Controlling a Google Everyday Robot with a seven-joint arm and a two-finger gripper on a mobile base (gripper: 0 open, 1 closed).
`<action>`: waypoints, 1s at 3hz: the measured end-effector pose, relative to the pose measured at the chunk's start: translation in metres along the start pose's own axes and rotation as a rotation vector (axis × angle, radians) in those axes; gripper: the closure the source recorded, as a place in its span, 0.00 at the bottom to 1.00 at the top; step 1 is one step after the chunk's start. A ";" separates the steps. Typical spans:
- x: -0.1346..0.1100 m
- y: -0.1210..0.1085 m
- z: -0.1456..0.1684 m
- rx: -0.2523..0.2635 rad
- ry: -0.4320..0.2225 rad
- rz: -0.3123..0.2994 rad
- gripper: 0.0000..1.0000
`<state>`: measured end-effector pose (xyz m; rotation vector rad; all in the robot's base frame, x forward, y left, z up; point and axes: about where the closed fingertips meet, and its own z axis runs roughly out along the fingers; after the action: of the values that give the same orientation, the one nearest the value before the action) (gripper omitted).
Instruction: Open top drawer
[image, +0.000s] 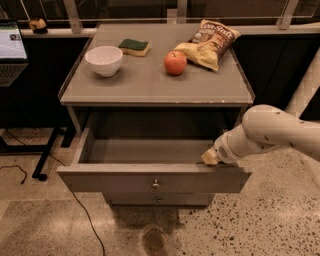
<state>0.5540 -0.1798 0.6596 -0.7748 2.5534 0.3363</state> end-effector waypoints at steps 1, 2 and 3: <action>0.011 -0.009 0.000 0.004 0.011 0.034 1.00; 0.037 -0.016 -0.007 0.010 0.002 0.125 1.00; 0.070 -0.008 -0.024 0.014 -0.046 0.251 1.00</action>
Offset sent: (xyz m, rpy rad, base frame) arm -0.0471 -0.0664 -0.0230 0.0771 0.0702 -0.2303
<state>0.4982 -0.2273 0.6462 -0.4354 2.6090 0.4099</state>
